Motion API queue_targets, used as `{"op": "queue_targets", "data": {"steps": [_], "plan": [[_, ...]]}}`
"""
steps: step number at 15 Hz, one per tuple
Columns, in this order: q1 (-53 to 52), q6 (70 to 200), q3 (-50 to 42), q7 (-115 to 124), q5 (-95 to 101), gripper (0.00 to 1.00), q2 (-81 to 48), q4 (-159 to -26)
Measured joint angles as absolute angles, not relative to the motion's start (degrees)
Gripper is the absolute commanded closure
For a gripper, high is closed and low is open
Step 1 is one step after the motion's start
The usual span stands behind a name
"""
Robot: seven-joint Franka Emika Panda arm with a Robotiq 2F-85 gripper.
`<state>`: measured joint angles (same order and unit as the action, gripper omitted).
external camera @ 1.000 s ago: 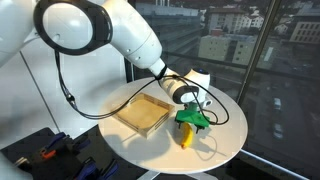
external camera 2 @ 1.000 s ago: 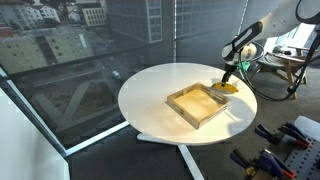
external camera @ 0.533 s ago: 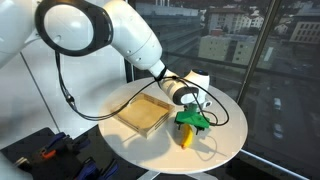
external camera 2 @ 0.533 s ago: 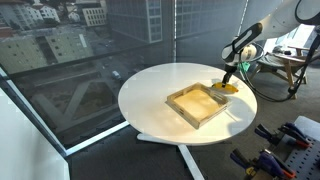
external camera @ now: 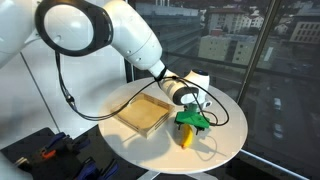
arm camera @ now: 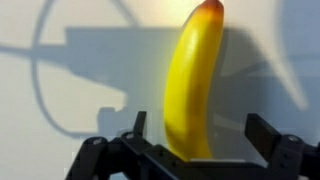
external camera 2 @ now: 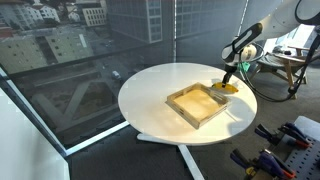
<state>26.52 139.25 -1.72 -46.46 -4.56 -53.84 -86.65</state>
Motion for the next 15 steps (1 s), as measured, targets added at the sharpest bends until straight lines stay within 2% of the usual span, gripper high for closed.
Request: {"op": "queue_targets", "data": {"steps": [12, 14, 15], "plan": [[26.51, 139.24, -1.93, -46.37, -4.17, 0.0, -54.41, -86.65], [26.5, 139.24, -1.94, -46.37, -4.17, 0.27, -54.41, -86.65], [26.5, 139.24, -1.94, -46.37, -4.17, 0.36, -54.41, -86.64]]}}
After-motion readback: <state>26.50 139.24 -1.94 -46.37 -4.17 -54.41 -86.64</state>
